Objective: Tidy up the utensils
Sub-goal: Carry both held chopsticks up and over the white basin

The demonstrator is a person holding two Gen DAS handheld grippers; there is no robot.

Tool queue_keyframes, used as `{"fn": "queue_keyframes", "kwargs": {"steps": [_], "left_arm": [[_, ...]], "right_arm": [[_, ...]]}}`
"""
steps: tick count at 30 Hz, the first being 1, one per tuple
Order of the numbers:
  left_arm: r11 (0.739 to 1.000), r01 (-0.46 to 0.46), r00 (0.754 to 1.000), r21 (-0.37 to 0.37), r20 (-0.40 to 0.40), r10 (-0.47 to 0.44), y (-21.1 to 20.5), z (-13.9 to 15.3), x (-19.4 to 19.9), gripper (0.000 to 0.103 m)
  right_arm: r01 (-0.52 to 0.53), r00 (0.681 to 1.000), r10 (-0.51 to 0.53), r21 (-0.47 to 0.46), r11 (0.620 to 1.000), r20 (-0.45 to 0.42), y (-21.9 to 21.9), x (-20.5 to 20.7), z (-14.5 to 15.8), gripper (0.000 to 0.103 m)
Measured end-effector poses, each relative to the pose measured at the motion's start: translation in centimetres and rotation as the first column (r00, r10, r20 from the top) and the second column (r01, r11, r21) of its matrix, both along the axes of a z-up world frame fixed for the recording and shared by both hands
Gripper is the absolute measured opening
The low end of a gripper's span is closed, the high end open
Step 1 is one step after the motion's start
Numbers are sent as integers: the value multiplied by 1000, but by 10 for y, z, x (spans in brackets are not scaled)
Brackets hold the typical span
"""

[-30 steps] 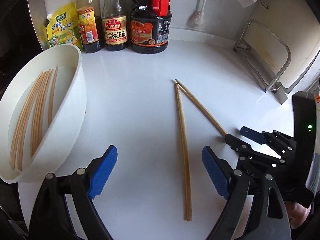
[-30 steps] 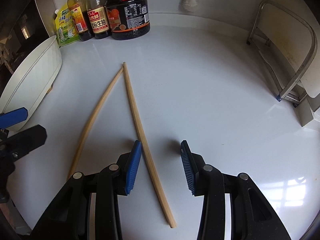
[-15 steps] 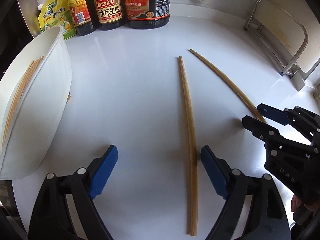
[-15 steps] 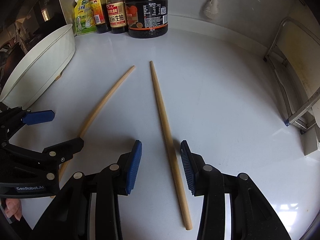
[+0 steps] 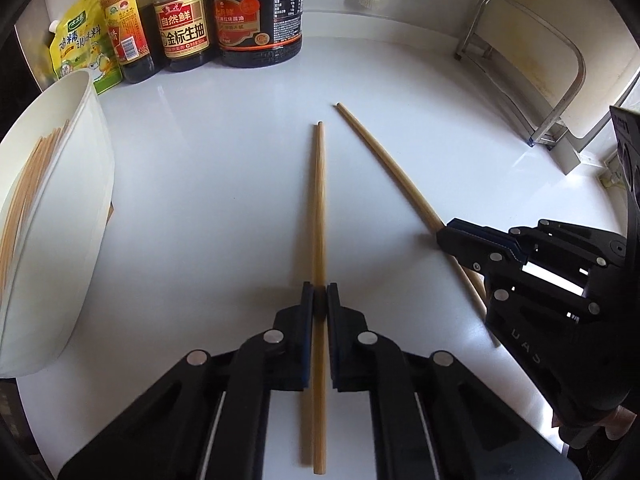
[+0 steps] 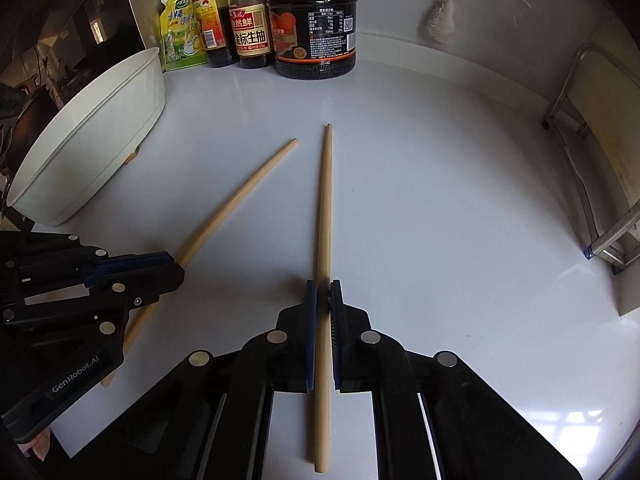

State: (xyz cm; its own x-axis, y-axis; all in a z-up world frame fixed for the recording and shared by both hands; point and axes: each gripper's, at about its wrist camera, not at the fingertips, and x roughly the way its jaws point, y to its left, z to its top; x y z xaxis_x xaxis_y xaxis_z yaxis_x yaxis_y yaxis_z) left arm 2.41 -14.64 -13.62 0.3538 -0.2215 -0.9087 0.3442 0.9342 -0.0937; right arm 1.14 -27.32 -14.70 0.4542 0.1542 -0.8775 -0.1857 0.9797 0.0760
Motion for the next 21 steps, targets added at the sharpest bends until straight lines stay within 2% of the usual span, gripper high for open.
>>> {"fn": "queue_keyframes", "kwargs": {"steps": [5,9,16,21], "left_arm": [[1000,1,1000,-11,26,0,14,19,4,7],[999,13,998,-32,60,-11,30,47,9,7],[998,20,992,-57,129,-13,73,94,23,7],[999,6,985,-51,170,3,110,117,36,7]], "right_arm": [[70,998,-70,81,994,-10,0,-7,12,6],[109,994,-110,98,989,8,11,-12,33,6],[148,986,-158,141,979,61,47,-10,78,6],[132,983,-151,178,975,103,80,2,106,6]]}}
